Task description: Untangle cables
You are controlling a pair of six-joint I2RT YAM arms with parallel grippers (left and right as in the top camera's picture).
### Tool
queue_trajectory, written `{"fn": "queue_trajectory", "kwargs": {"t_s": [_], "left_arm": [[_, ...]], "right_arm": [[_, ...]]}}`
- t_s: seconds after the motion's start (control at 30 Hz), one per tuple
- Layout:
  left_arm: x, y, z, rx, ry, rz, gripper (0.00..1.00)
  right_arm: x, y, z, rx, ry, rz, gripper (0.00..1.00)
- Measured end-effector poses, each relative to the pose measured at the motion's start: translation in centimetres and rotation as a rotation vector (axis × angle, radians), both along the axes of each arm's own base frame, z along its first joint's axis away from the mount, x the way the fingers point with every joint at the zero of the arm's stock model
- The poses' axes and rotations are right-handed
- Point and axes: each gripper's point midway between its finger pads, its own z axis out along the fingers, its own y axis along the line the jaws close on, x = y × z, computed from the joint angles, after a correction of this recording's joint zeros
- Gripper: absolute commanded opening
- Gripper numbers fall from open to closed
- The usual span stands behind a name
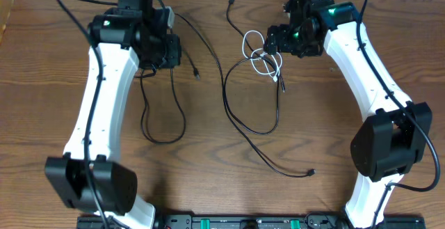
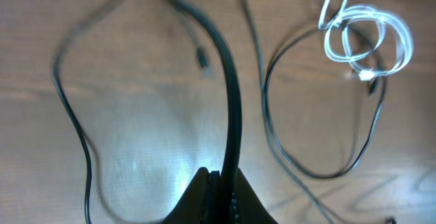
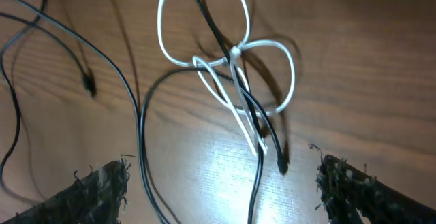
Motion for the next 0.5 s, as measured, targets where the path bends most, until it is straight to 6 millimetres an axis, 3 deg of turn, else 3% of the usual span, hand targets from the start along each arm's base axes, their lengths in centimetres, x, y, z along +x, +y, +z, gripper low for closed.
{"fn": "queue_trajectory", "kwargs": {"t_s": [0.13, 0.17, 0.2, 0.23, 0.27, 0.3, 0.37, 0.47, 0.5], "left_arm": [[-1.8, -0.6, -2.2, -0.013, 0.132, -0.007, 0.08], [-1.8, -1.3, -2.2, -0.031, 0.131, -0.023, 0.30], [-1.7, -2.6, -2.2, -0.060, 0.120, -0.051, 0.45], [-1.7, -3.5, -2.2, -0.079, 0.112, -0.074, 0.91], [-1.1, -5.4, -1.7, -0.125, 0.074, -0.113, 0.98], [-0.7, -7.3, -1.2, -0.161, 0.037, -0.161, 0.98], [-0.1, -9.1, -0.6, -0.194, -0.012, -0.195, 0.98], [0.9, -8.4, 0.1, -0.210, -0.035, -0.160, 0.98], [2.1, -6.8, 1.4, -0.215, -0.075, -0.117, 0.98]], "right_arm": [[0.6, 2.3, 0.6, 0.026, -0.054, 0.025, 0.88], [0.6, 2.7, 0.7, 0.034, -0.058, 0.027, 0.89], [0.7, 3.0, 0.9, 0.040, -0.065, 0.025, 0.89], [0.8, 3.0, 0.9, 0.045, -0.066, 0.019, 0.90], [0.8, 3.1, 0.9, 0.047, -0.067, 0.016, 0.90], [0.8, 3.1, 0.9, 0.053, -0.064, 0.016, 0.90], [0.7, 3.5, 1.0, 0.065, -0.063, 0.024, 0.90], [0.7, 5.2, 1.3, 0.080, -0.089, 0.053, 0.89], [0.5, 6.5, 1.3, 0.086, -0.099, 0.071, 0.88]]}}
